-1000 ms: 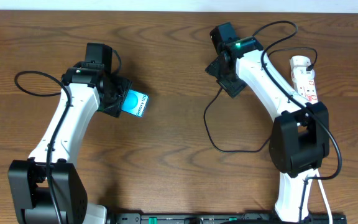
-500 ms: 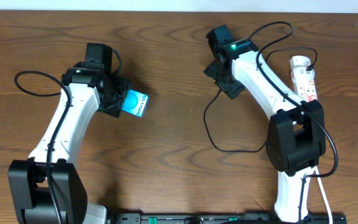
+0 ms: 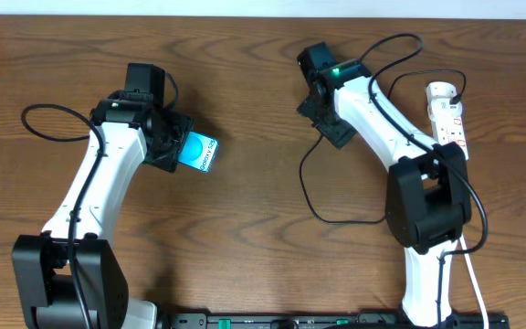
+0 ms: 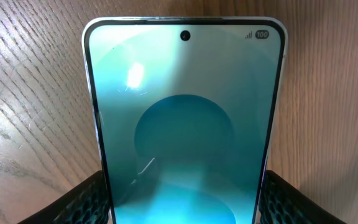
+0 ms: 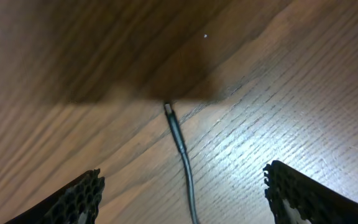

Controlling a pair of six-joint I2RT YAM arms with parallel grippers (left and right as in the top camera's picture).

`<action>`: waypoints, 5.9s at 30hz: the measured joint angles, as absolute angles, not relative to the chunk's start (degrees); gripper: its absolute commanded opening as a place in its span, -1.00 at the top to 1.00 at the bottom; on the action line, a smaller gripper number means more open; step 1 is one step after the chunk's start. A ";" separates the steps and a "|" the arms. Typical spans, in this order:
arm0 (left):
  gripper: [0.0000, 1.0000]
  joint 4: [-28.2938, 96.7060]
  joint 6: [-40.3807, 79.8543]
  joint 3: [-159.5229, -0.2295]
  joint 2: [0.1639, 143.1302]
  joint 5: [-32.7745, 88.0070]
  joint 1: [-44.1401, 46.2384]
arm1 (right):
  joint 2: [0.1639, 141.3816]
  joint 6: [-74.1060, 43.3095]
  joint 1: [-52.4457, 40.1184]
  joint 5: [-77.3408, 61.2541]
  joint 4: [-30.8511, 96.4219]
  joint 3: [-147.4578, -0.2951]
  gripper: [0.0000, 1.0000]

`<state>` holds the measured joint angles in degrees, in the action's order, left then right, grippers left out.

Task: Plug charger to phone and switch on socket
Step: 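Lower the open right gripper toward the cable's USB-C plug, then center the right gripper on the plug and close it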

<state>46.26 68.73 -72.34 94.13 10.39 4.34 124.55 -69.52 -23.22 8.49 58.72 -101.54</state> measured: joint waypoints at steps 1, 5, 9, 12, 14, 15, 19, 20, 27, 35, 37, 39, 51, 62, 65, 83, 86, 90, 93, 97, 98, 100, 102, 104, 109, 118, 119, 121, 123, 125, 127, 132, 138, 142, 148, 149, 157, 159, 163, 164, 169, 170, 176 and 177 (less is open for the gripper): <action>0.86 46.26 68.73 -72.34 94.13 10.39 4.34 | 124.97 -69.52 -23.22 8.51 58.70 -101.54 -0.64; 0.86 46.26 68.73 -72.34 94.13 10.39 4.34 | 126.21 -69.54 -23.22 8.49 58.70 -101.56 -0.59; 0.86 46.26 68.73 -72.34 94.13 10.39 4.34 | 126.76 -69.52 -23.22 8.51 58.65 -101.54 -0.59; 0.86 46.26 68.60 -72.34 94.13 10.39 4.34 | 127.15 -69.52 -23.22 8.49 58.61 -101.54 -0.58; 0.85 46.26 68.58 -72.34 94.13 10.39 4.34 | 127.37 -69.54 -23.22 8.49 58.61 -101.54 -0.58; 0.86 46.26 68.58 -72.34 94.13 10.39 4.34 | 127.48 -69.52 -23.22 8.49 58.61 -101.56 -0.58; 0.86 46.26 68.58 -72.34 94.13 10.39 4.34 | 128.18 -69.52 -23.22 8.47 58.61 -101.54 -0.58; 0.86 46.26 68.58 -72.34 94.13 10.39 4.34 | 128.51 -69.52 -23.22 8.45 58.61 -101.54 -0.57; 0.85 46.26 68.58 -72.34 94.13 10.39 4.34 | 129.93 -69.52 -23.22 8.32 58.28 -101.54 -0.56; 0.86 46.26 68.58 -72.34 94.13 10.39 4.34 | 129.93 -69.78 -23.22 8.16 57.91 -101.56 -0.41; 0.86 46.26 68.58 -72.34 94.13 10.39 4.34 | 129.93 -69.78 -23.22 8.14 57.82 -101.56 -0.41; 0.86 46.26 68.58 -72.34 94.13 10.39 4.34 | 129.93 -69.78 -23.22 8.14 57.80 -101.56 -0.41; 0.85 46.26 68.58 -72.34 94.13 10.39 4.34 | 129.93 -69.78 -23.22 8.19 57.41 -101.54 -0.44; 0.86 46.26 68.58 -72.34 94.13 10.39 4.34 | 129.93 -69.76 -23.22 8.64 57.41 -101.54 -0.46; 0.86 46.26 68.55 -72.34 94.13 10.39 4.34 | 129.93 -69.78 -23.22 8.67 57.39 -101.54 -0.46; 0.85 46.26 68.55 -72.34 94.13 10.39 4.34 | 129.93 -69.78 -23.22 9.10 57.39 -101.54 -0.47; 0.86 46.26 68.55 -72.34 94.13 10.39 4.34 | 129.93 -69.78 -23.22 9.39 57.39 -101.54 -0.47; 0.86 46.26 68.55 -72.34 94.13 10.39 4.34 | 129.93 -69.78 -23.22 9.74 57.39 -101.54 -0.47; 0.86 46.26 68.55 -72.34 94.13 10.39 4.34 | 129.97 -69.78 -23.22 9.82 57.39 -101.54 -0.47; 0.86 46.26 68.55 -72.34 94.13 10.39 4.34 | 130.80 -69.78 -23.22 9.78 57.39 -101.54 -0.46; 0.86 46.26 68.55 -72.34 94.13 10.39 4.34 | 130.89 -69.87 -23.24 9.74 57.10 -101.56 -0.44; 0.85 46.26 68.55 -72.34 94.13 10.39 4.34 | 130.89 -69.89 -23.40 9.76 57.14 -101.56 -0.42; 0.86 46.26 68.55 -72.34 94.13 10.39 4.34 | 130.89 -69.91 -23.53 9.72 57.01 -101.56 -0.41; 0.86 46.26 68.55 -72.34 94.13 10.39 4.34 | 130.89 -69.93 -23.55 9.67 56.93 -101.56 -0.41; 0.86 46.26 68.55 -72.34 94.13 10.39 4.34 | 130.89 -69.93 -23.55 9.58 56.86 -101.56 -0.40; 0.85 46.26 68.55 -72.34 94.13 10.39 4.34 | 130.89 -69.91 -23.55 9.19 56.49 -101.56 -0.21; 0.86 46.26 68.55 -72.34 94.13 10.39 4.34 | 130.89 -69.91 -23.55 9.04 56.49 -101.56 -0.19; 0.85 46.26 68.55 -72.34 94.13 10.39 4.34 | 130.89 -69.89 -23.55 8.75 56.47 -101.56 -0.12; 0.86 46.26 68.55 -72.34 94.13 10.39 4.34 | 130.89 -69.93 -23.55 8.60 56.47 -101.56 -0.05; 0.85 46.26 68.55 -72.34 94.13 10.39 4.34 | 130.89 -69.93 -23.55 8.51 56.45 -101.56 0.02; 0.86 46.26 68.55 -72.34 94.13 10.39 4.34 | 130.89 -69.95 -23.55 8.40 56.45 -101.56 0.03; 0.86 46.26 68.55 -72.34 94.13 10.39 4.34 | 130.89 -69.89 -23.55 8.36 56.45 -101.56 0.12; 0.85 46.26 68.55 -72.34 94.13 10.39 4.34 | 130.89 -69.89 -23.55 8.36 56.45 -101.56 0.19; 0.86 46.26 68.53 -72.34 94.13 10.39 4.34 | 130.89 -69.93 -23.55 8.36 56.45 -101.56 0.17; 0.86 46.26 68.10 -72.34 94.13 10.39 4.34 | 130.89 -69.93 -23.55 8.36 56.21 -101.56 0.17; 0.86 46.26 68.05 -72.34 94.13 10.39 4.34 | 130.89 -69.93 -23.55 8.36 56.16 -101.56 0.17; 0.85 46.26 67.61 -72.34 94.13 10.39 4.34 | 130.89 -69.93 -23.55 8.38 55.68 -101.56 0.17; 0.86 46.26 67.51 -72.34 94.13 10.39 4.34 | 130.89 -69.93 -23.55 8.38 55.59 -101.54 0.17; 0.85 46.44 67.51 -72.34 94.13 10.39 4.34 | 130.89 -69.91 -23.55 8.40 55.09 -101.54 0.17; 0.85 46.46 67.51 -72.34 94.13 10.39 4.34 | 130.89 -69.89 -23.55 8.45 54.94 -101.54 0.17; 0.85 46.46 67.51 -72.34 94.13 10.39 4.34 | 130.89 -69.89 -23.55 8.60 54.85 -101.54 0.17; 0.86 46.46 67.51 -72.34 94.13 10.39 4.34 | 130.89 -69.89 -23.55 8.60 54.85 -101.54 0.16; 0.86 46.78 67.51 -72.34 94.13 10.39 4.34 | 130.89 -69.89 -23.55 8.60 54.83 -101.54 0.16; 0.86 46.78 67.51 -72.34 94.13 10.39 4.34 | 130.89 -69.89 -23.55 8.60 54.83 -101.54 0.17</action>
<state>46.78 67.51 -72.34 94.13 10.39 4.34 130.89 -69.89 -23.55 8.60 54.83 -101.54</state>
